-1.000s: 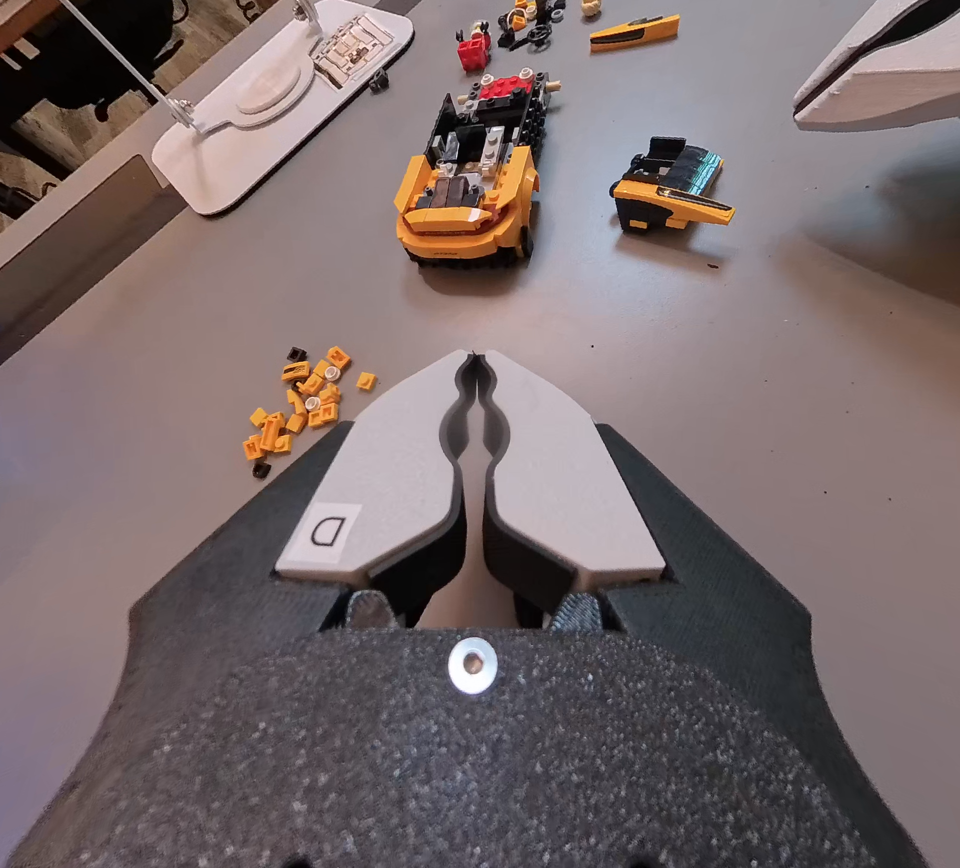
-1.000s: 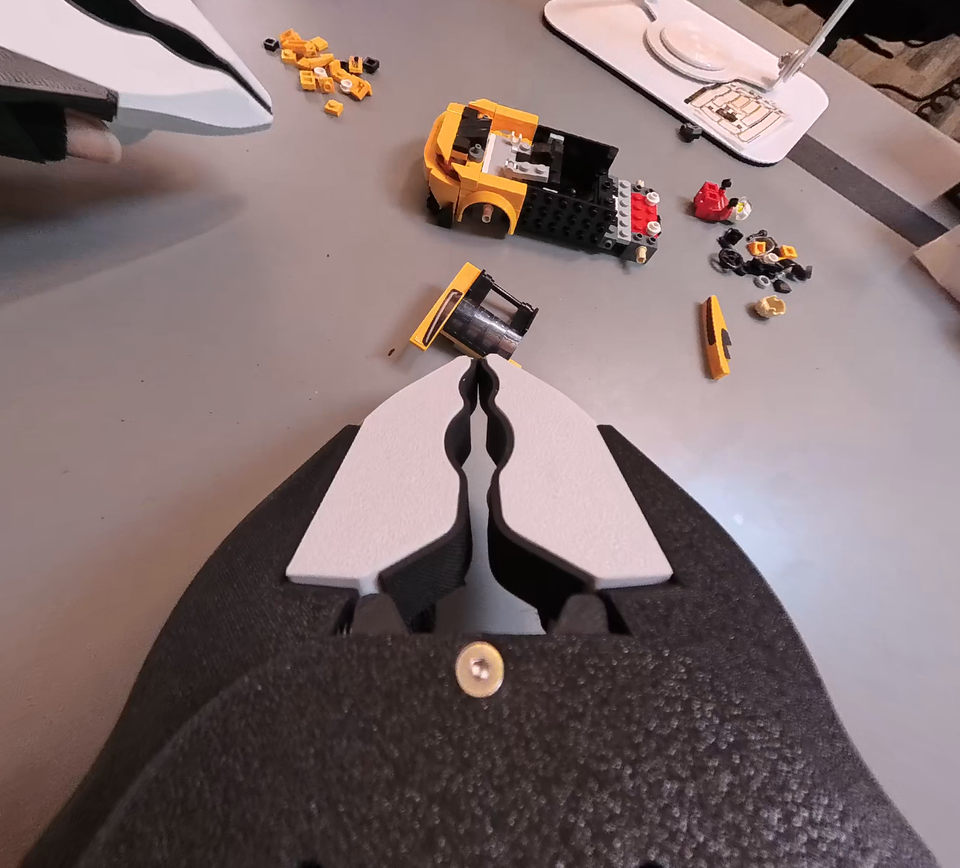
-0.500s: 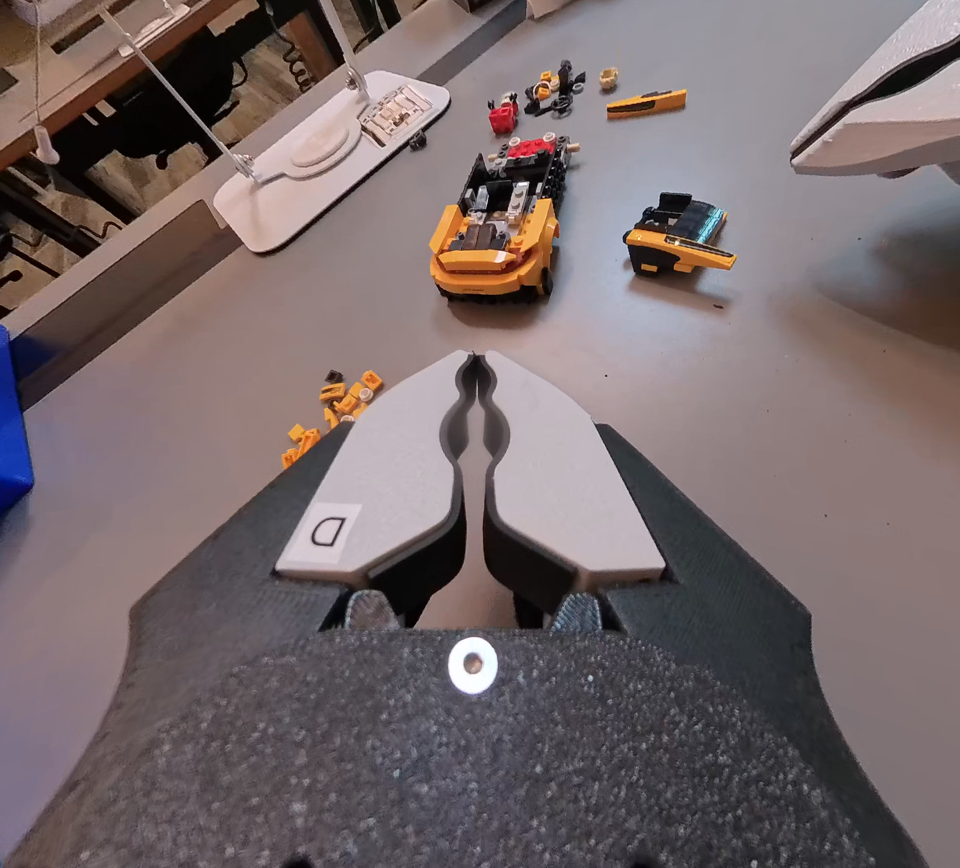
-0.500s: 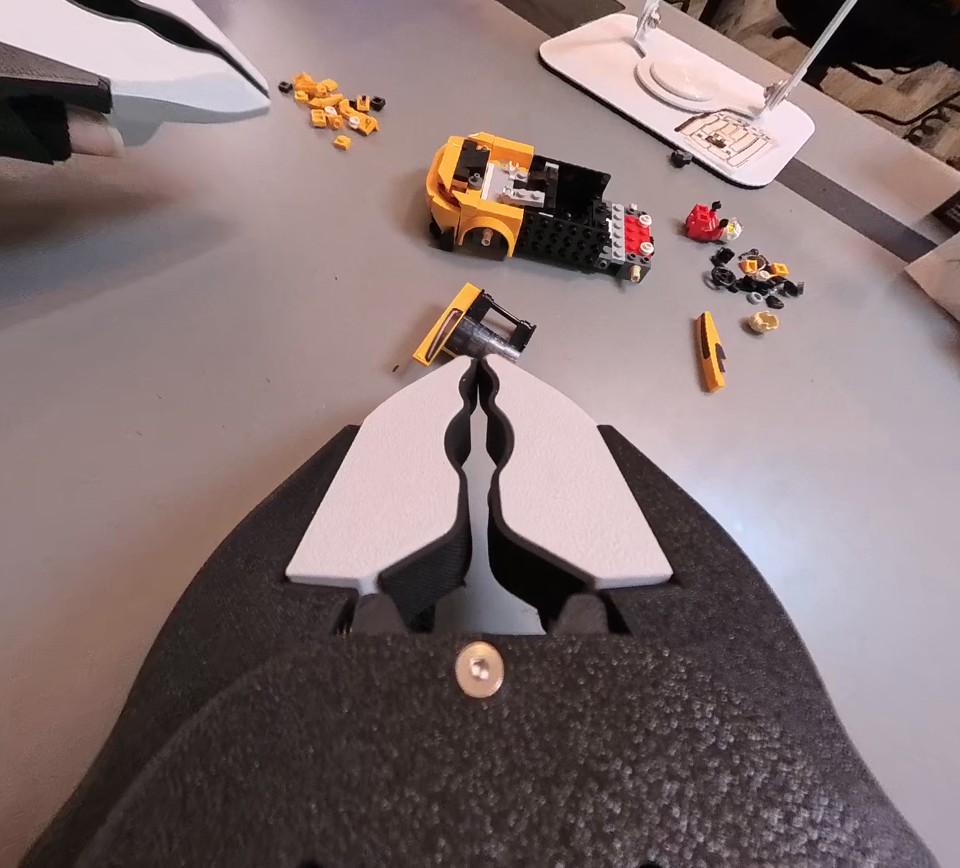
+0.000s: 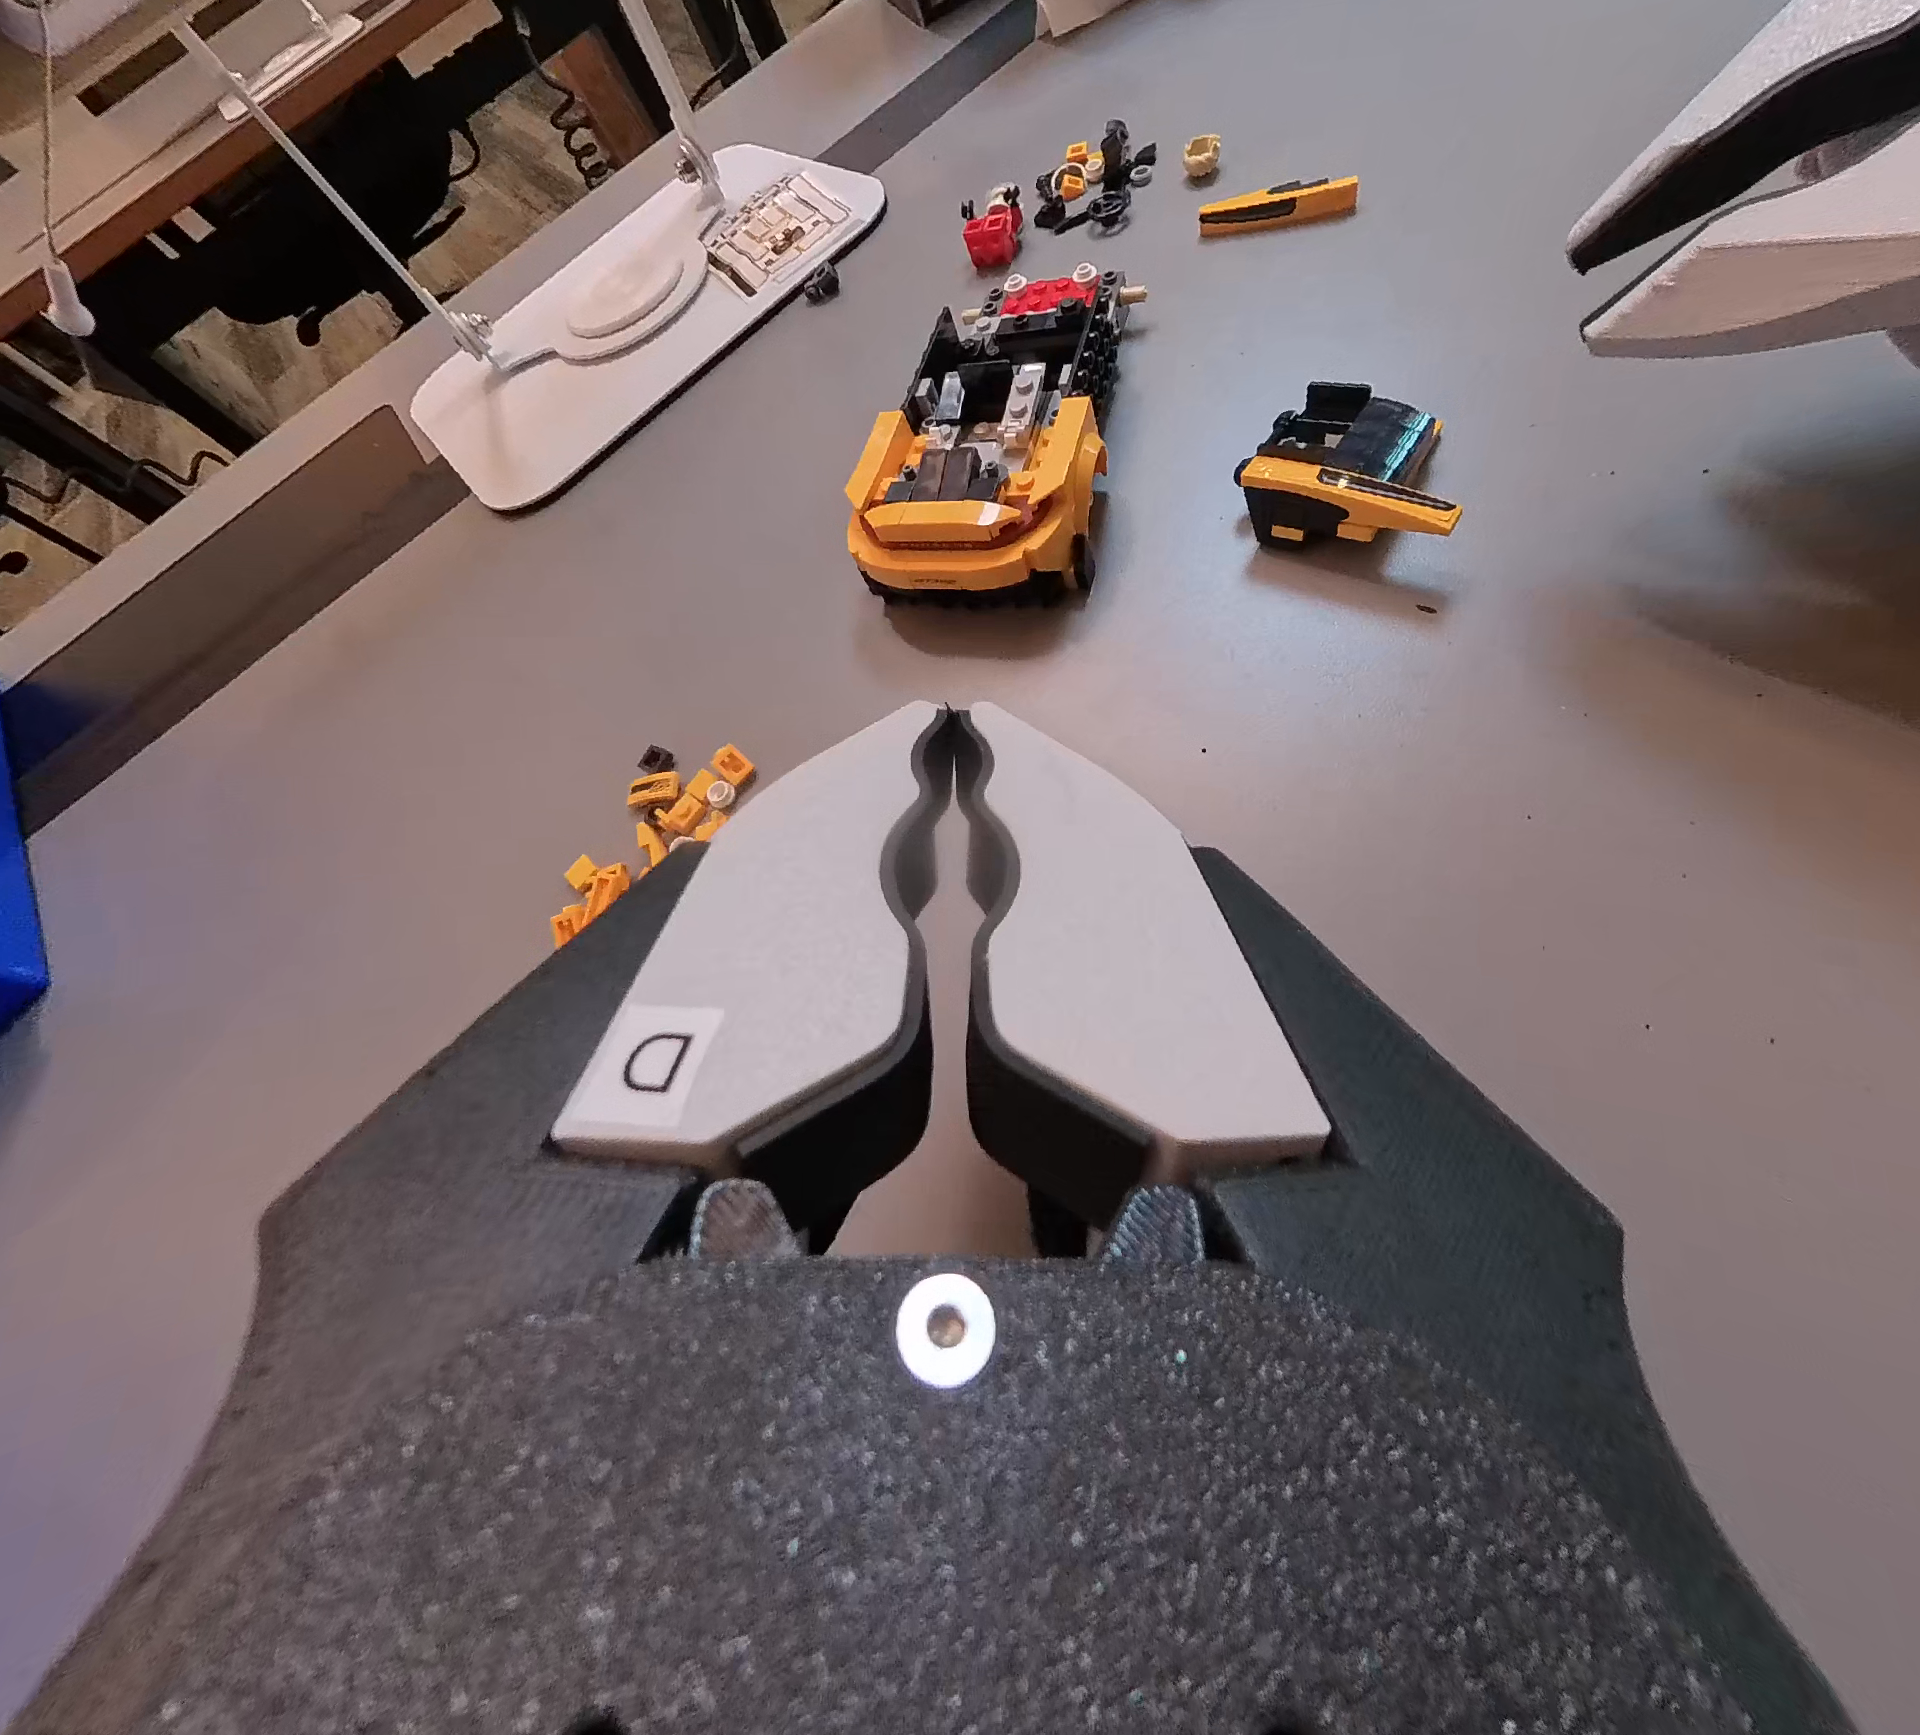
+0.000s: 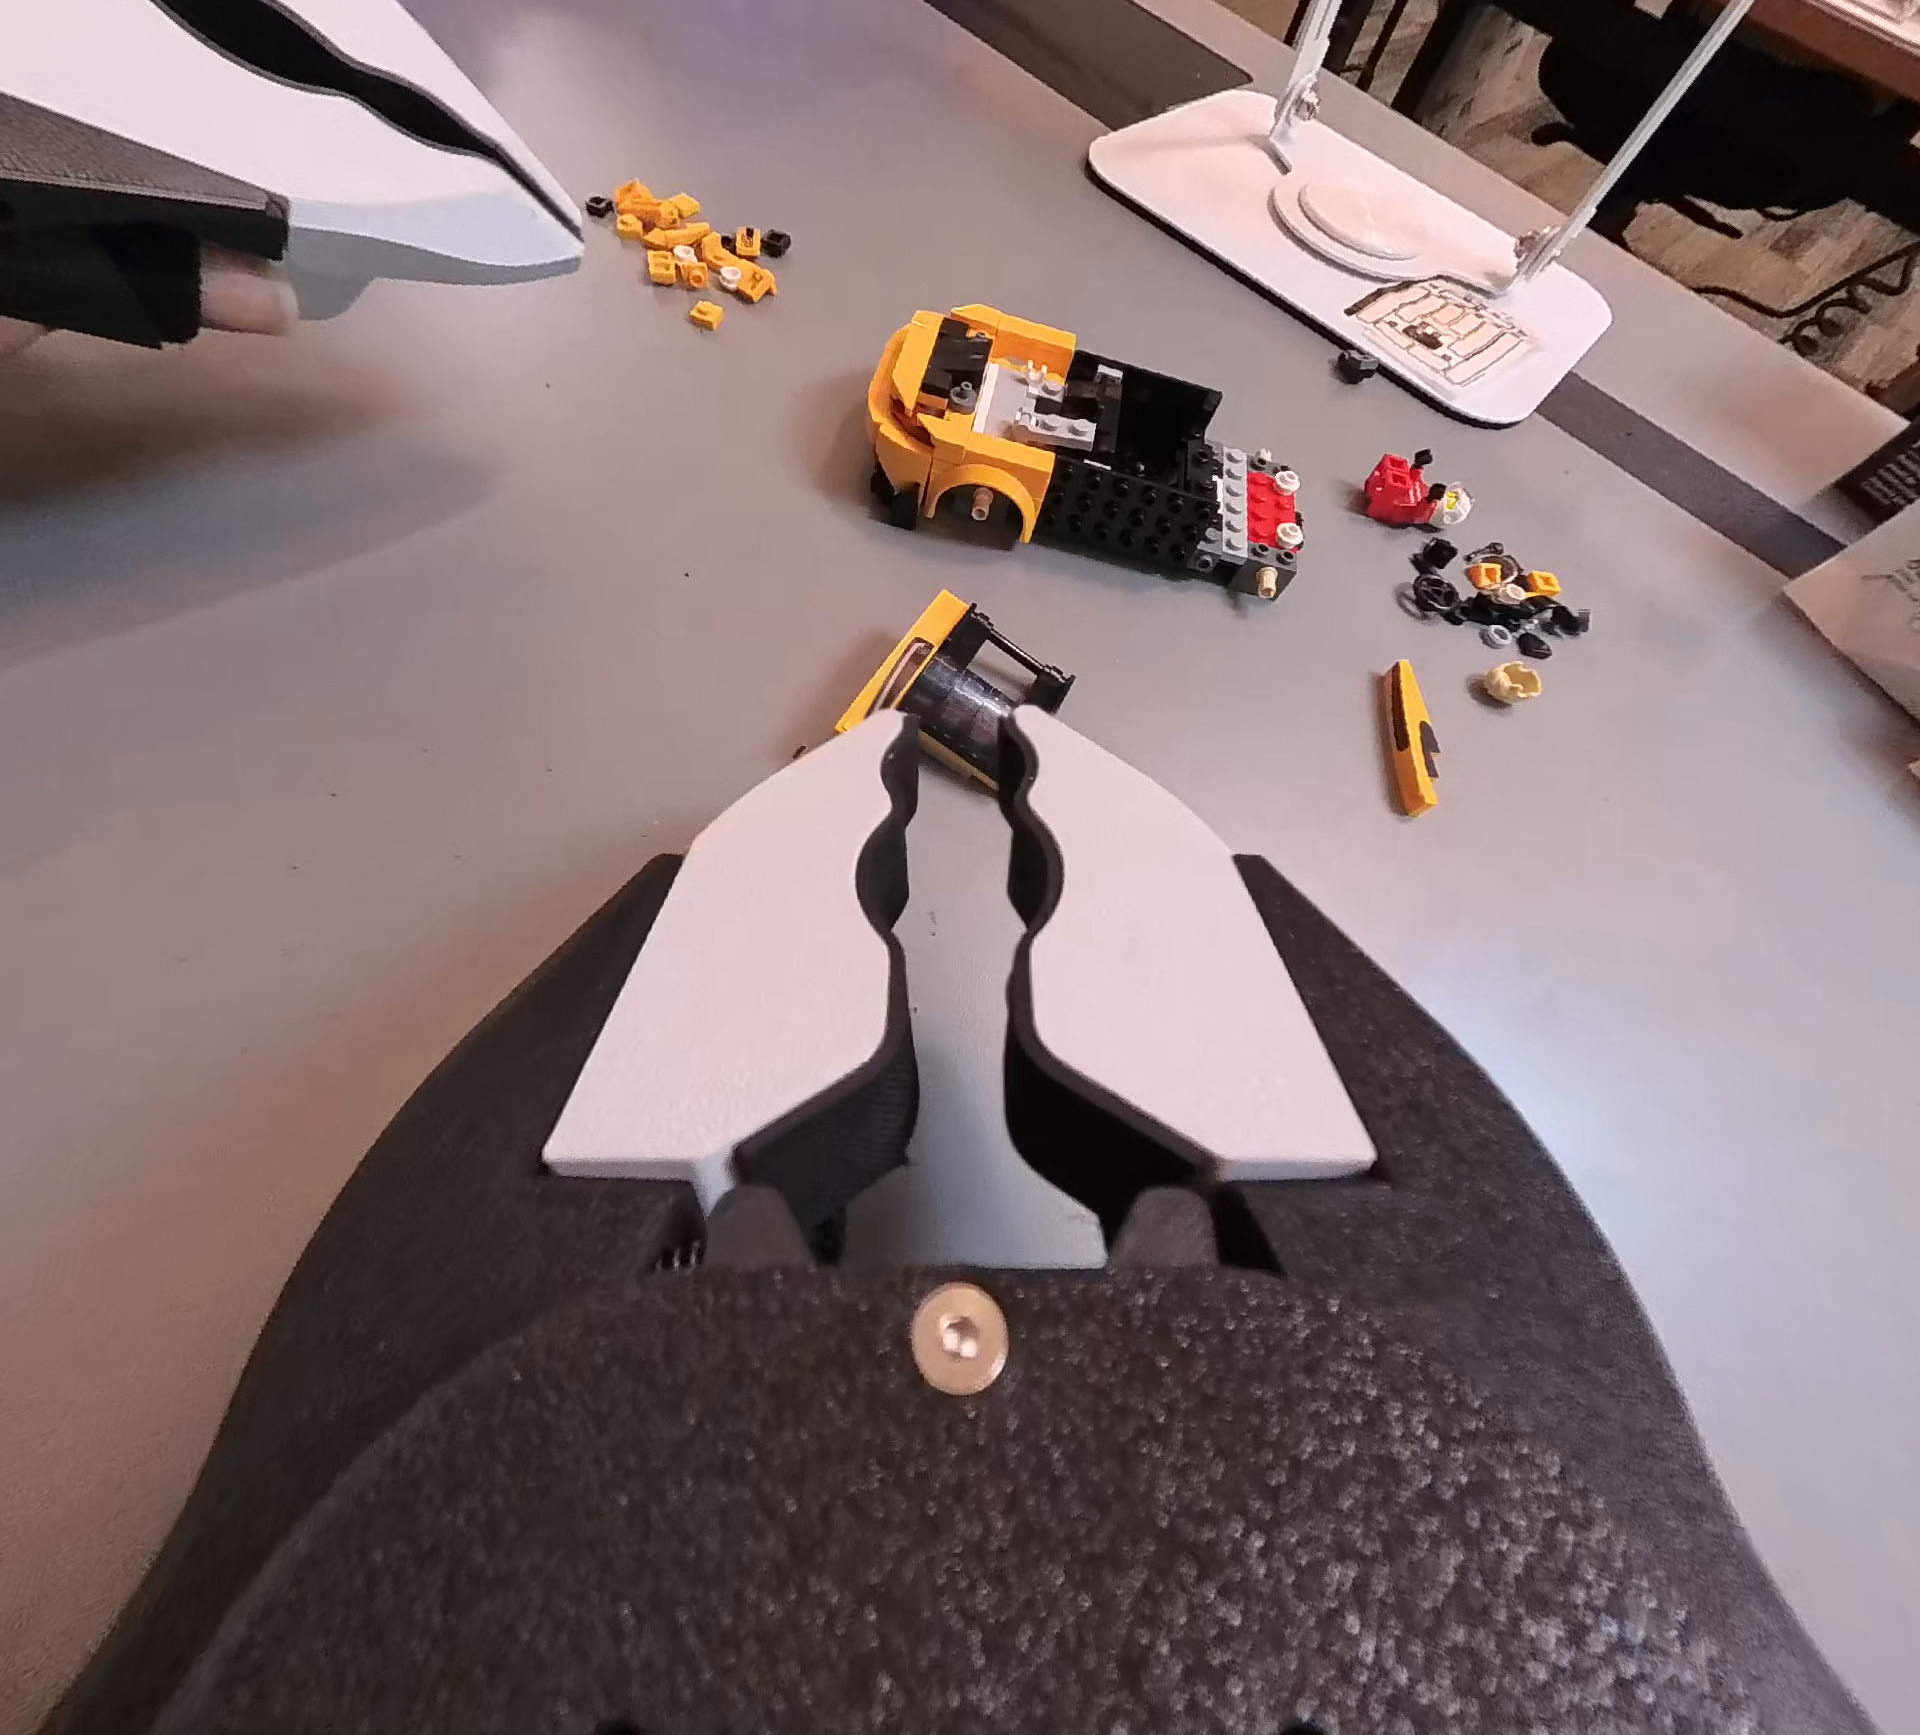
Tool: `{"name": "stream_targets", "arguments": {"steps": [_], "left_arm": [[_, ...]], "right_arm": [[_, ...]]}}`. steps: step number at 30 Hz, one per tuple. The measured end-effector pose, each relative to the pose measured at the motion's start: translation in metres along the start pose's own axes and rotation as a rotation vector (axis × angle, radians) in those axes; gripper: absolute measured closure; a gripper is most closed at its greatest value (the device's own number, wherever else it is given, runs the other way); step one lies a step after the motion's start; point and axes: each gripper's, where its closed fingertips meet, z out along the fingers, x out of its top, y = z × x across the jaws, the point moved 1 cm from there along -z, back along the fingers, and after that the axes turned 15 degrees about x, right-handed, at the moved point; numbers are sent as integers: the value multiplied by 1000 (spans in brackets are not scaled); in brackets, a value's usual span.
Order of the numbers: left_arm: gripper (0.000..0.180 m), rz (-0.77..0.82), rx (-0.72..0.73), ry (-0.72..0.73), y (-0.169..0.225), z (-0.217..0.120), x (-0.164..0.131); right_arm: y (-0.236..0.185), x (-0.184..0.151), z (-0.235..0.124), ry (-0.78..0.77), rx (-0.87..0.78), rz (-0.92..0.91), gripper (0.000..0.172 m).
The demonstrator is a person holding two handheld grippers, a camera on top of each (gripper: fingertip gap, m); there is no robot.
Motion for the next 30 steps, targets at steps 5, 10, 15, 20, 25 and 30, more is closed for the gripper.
{"name": "stream_targets", "arguments": {"steps": [5, 10, 15, 20, 25, 30], "left_arm": [[168, 4, -7, 10, 1, 0, 1], [153, 7, -16, 0, 3, 0, 1], [153, 6, -16, 4, 3, -1, 1], [153, 13, -19, 3, 4, 0, 0], [152, 16, -24, 9, 4, 0, 1], [180, 35, -56, 24, 9, -5, 2]], "right_arm": [[-2, 1, 1, 3, 12, -7, 152], [-3, 2, 1, 9, 24, -16, 150], [-4, 3, 1, 18, 28, -21, 149], [-4, 3, 0, 27, 34, -15, 149], [-4, 4, 1, 41, 40, -5, 148], [-4, 6, 0, 55, 48, -5, 148]]}}
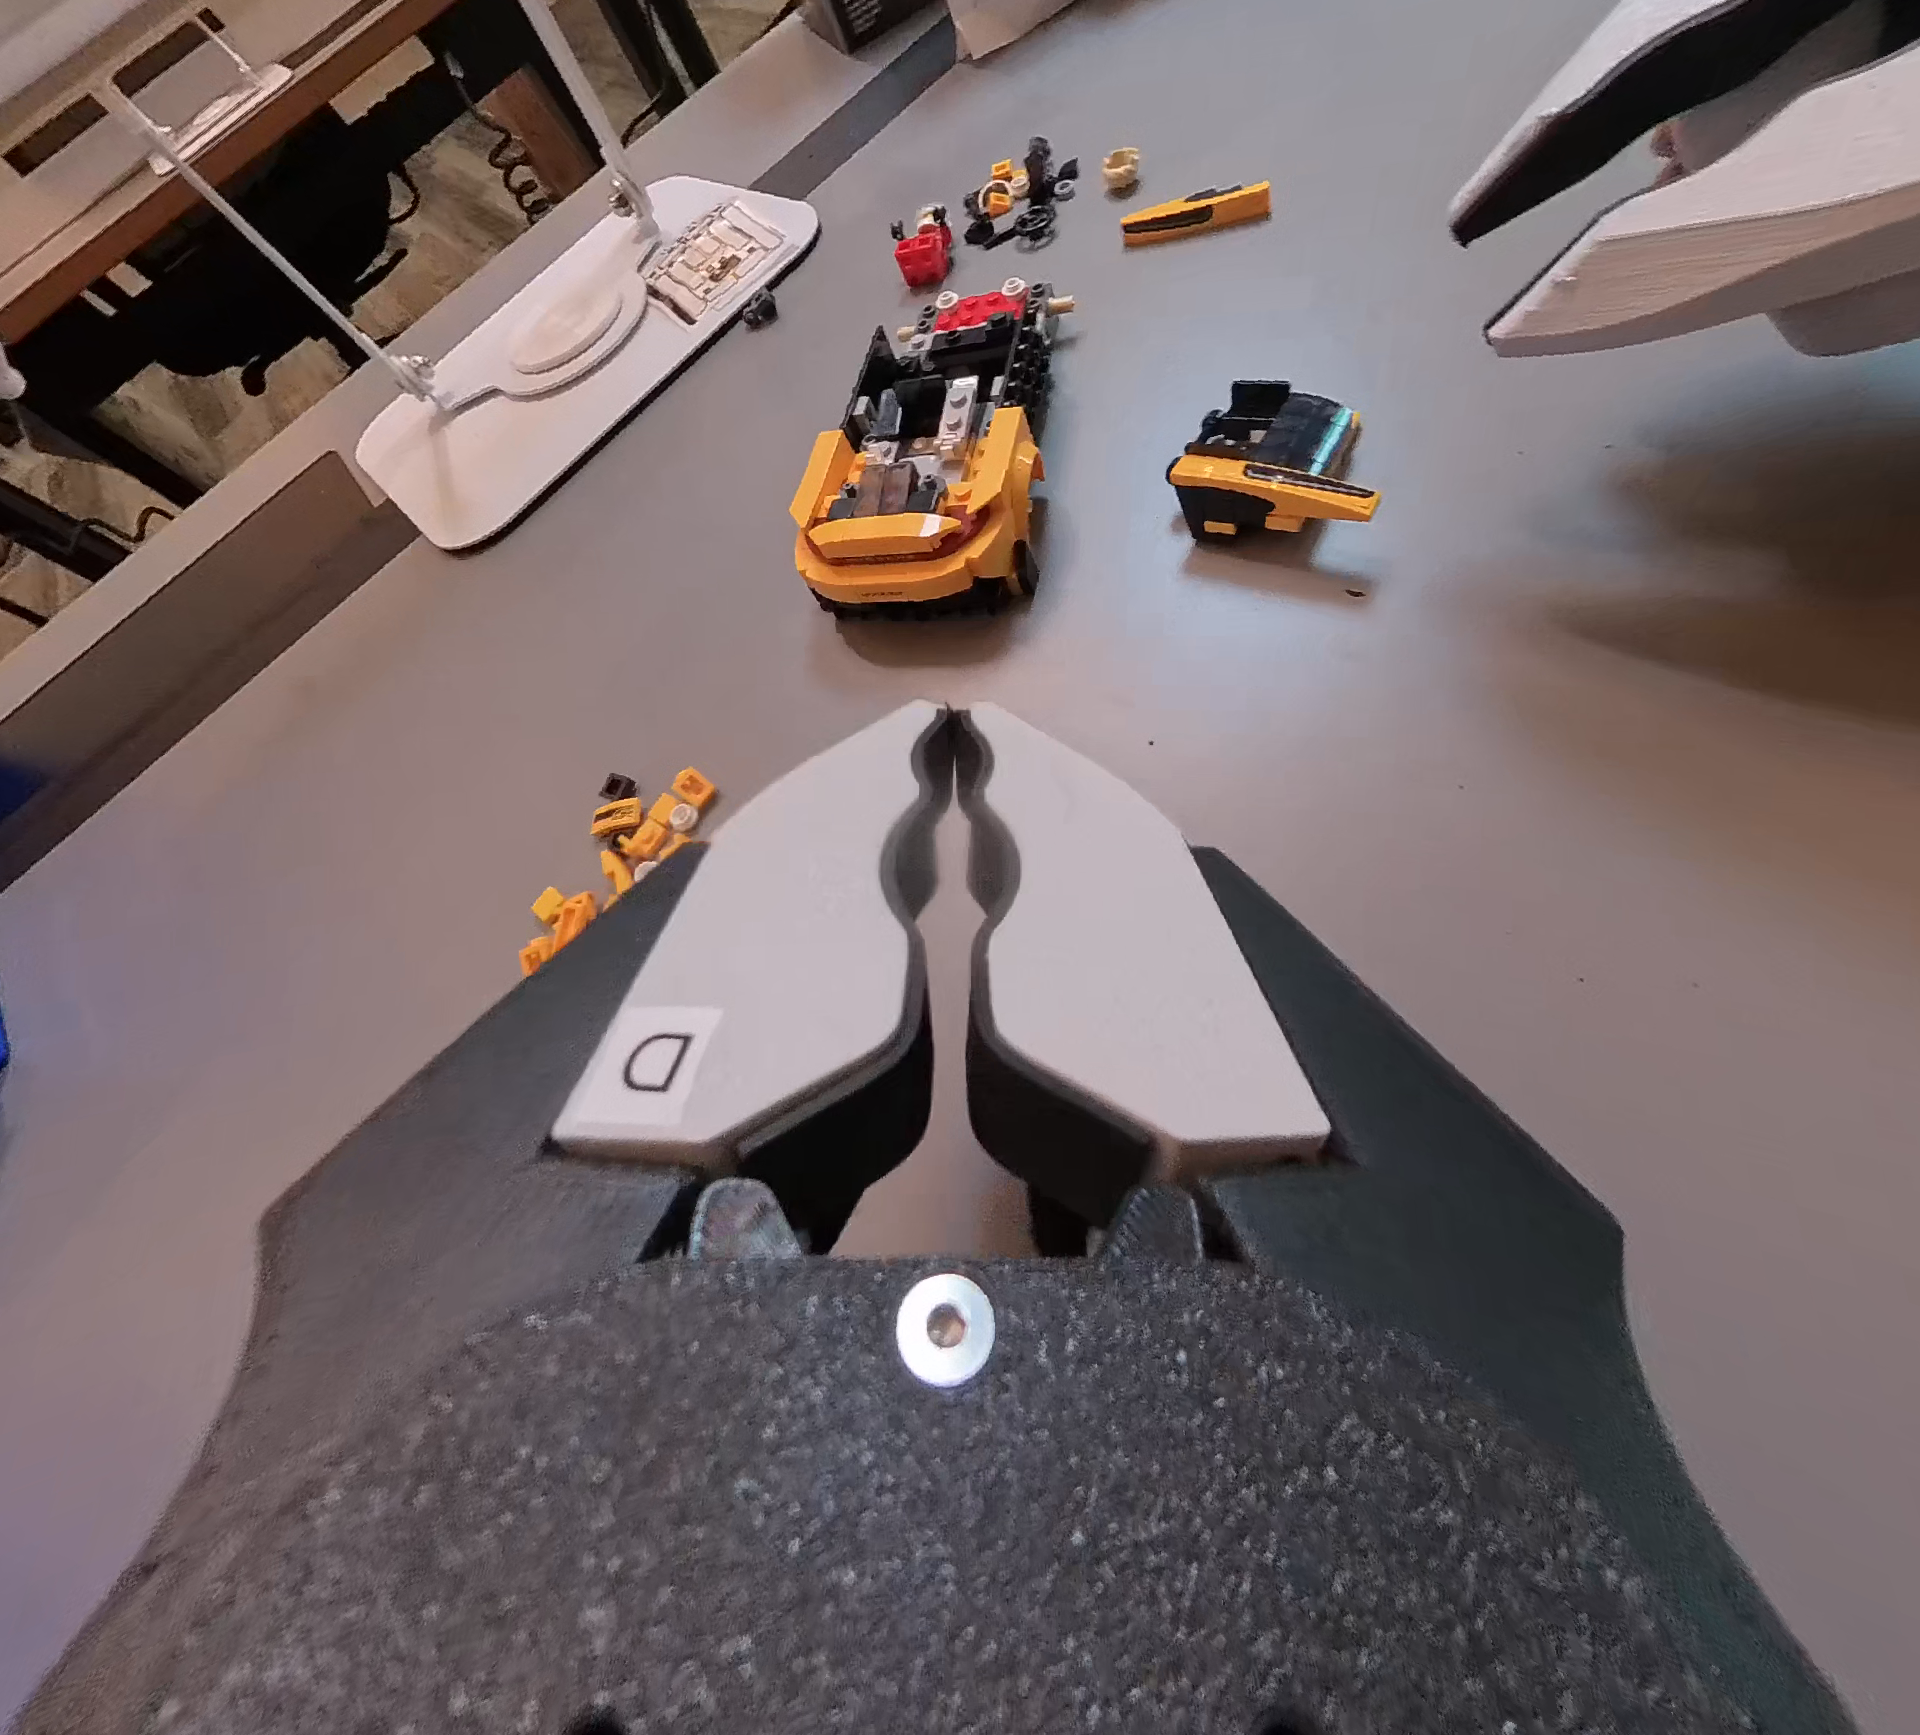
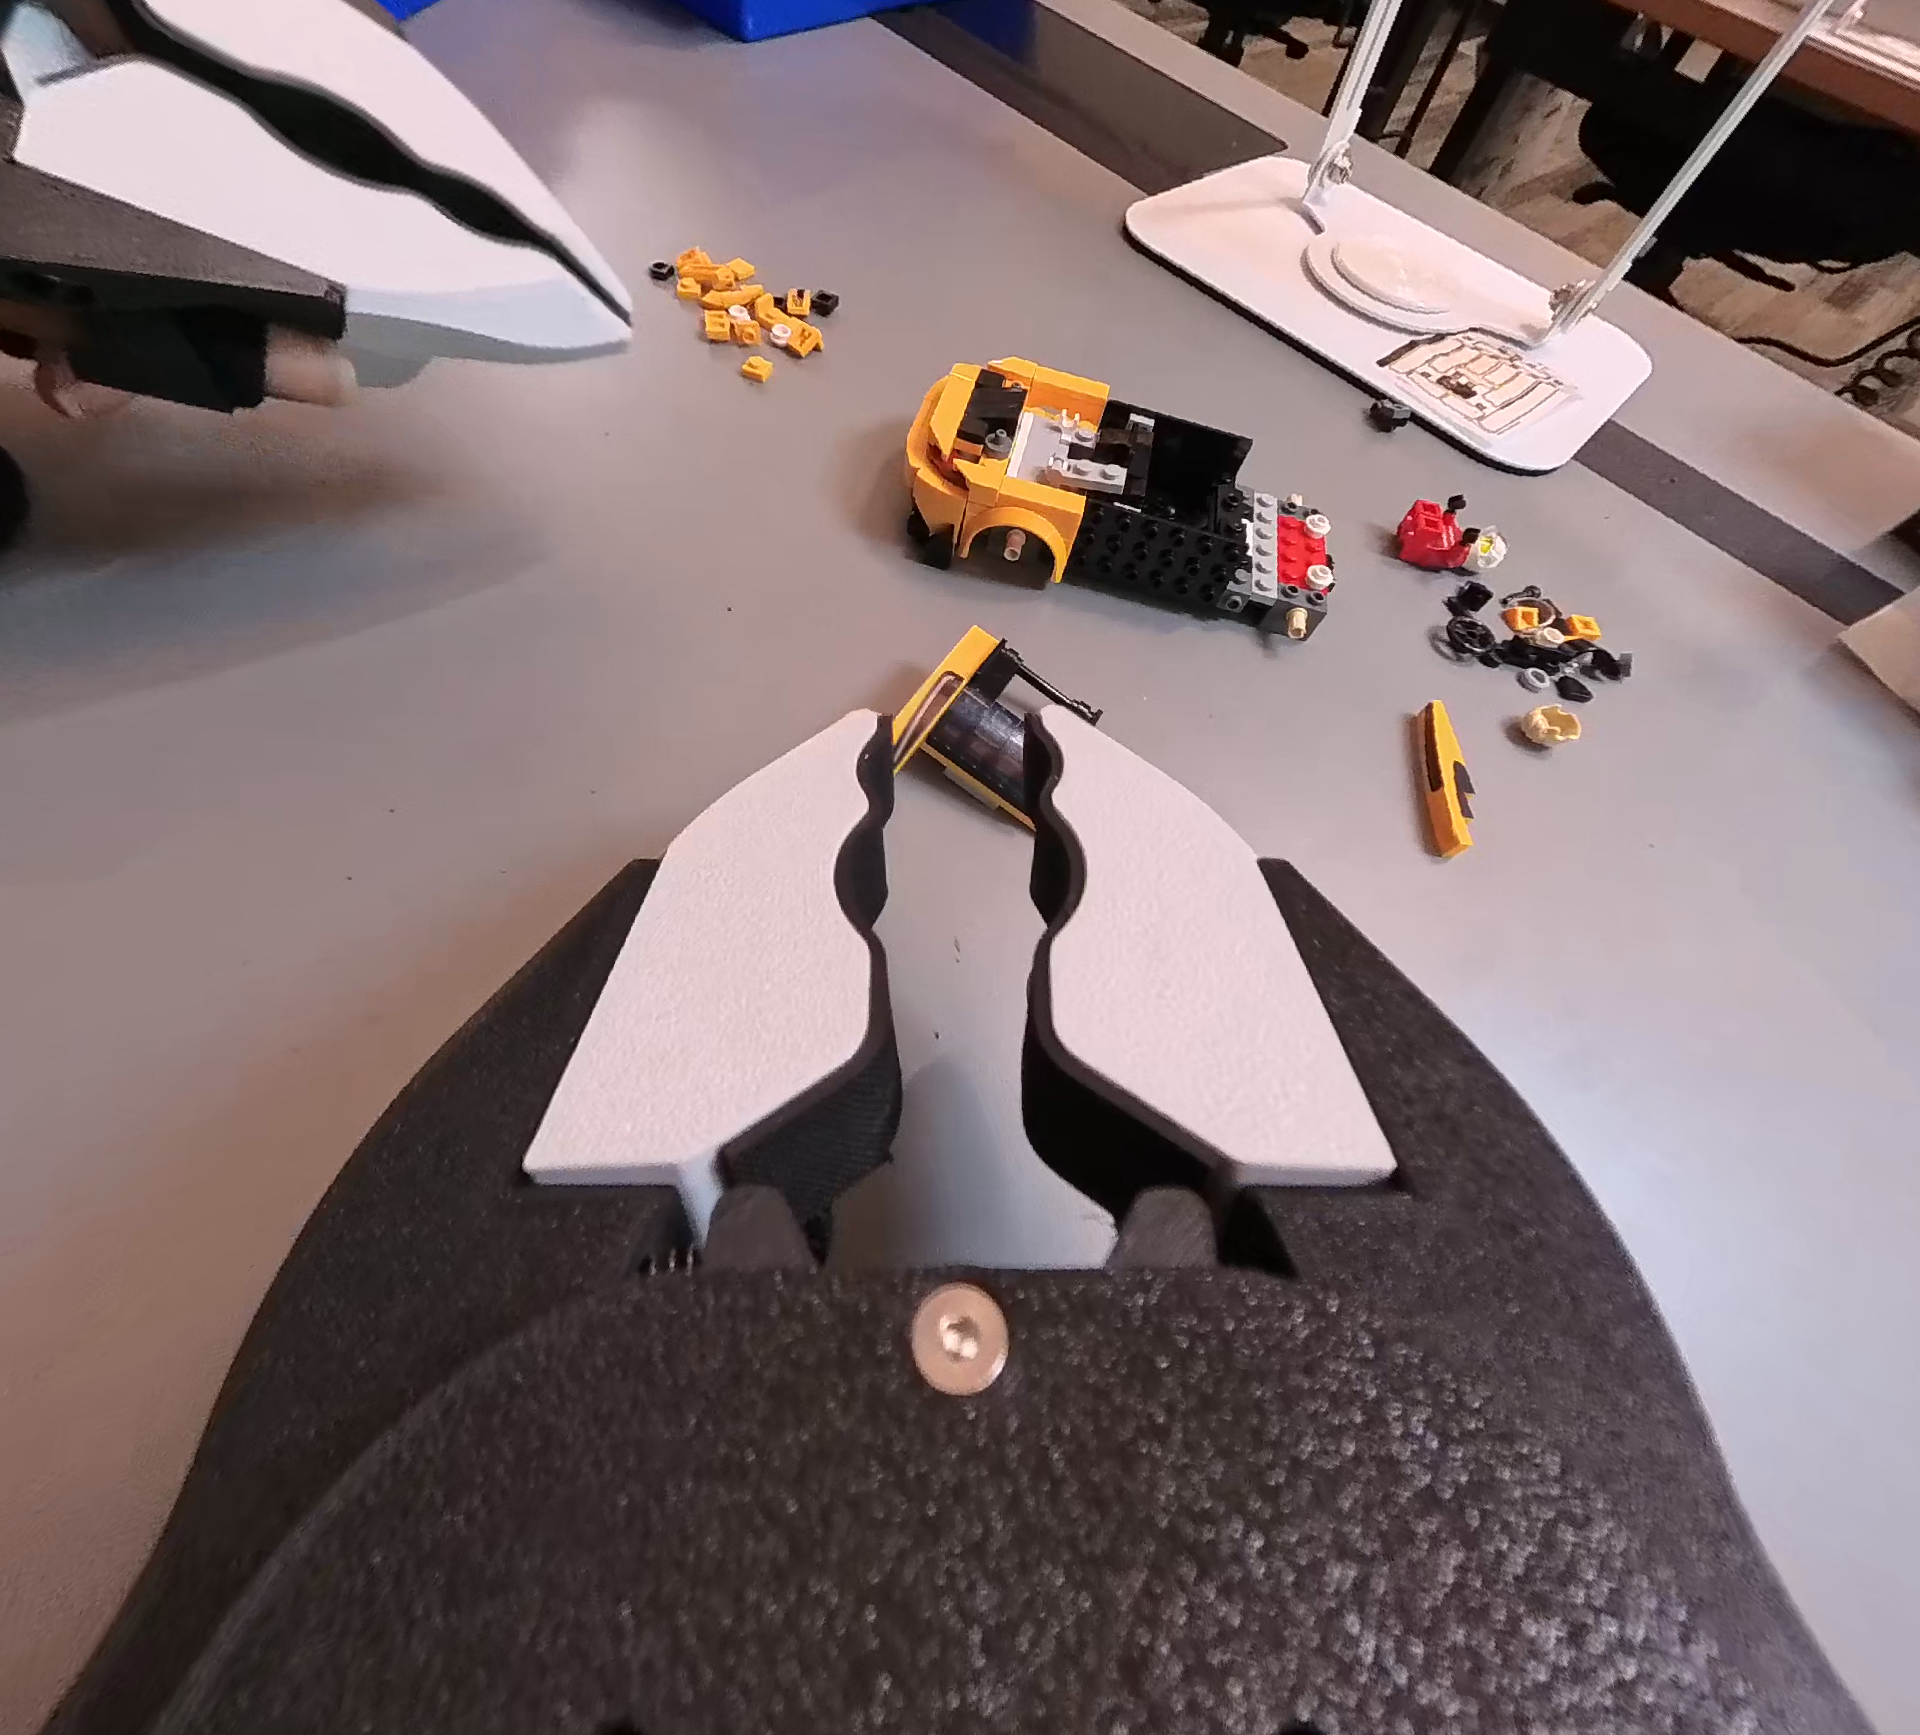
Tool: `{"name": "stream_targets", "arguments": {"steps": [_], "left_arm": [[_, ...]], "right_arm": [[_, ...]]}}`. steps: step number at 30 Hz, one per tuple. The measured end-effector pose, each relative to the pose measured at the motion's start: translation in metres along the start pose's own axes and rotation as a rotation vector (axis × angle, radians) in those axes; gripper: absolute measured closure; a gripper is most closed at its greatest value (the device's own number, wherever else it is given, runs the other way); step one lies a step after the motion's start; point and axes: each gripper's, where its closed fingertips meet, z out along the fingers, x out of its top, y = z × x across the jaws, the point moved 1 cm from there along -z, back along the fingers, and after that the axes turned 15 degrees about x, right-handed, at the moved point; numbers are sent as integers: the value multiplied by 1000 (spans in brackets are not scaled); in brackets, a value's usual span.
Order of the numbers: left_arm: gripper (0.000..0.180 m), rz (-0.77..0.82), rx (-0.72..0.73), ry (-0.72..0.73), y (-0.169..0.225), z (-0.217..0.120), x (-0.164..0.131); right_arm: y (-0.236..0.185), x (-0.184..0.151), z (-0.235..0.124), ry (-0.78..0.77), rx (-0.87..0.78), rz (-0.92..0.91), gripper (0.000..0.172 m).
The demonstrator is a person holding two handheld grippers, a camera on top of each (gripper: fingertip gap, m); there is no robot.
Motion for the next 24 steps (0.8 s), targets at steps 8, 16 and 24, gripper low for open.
{"name": "stream_targets", "arguments": {"steps": [8, 16, 24], "left_arm": [[180, -6, 7, 12, -2, -2, 3], [180, -11, 29, 8, -5, 0, 1], [180, -15, 28, 8, -5, 0, 1]], "right_arm": [[0, 6, -3, 40, -2, -5, 148], [2, 7, -5, 50, -10, -2, 148], [2, 7, -5, 45, -11, -4, 148]]}}
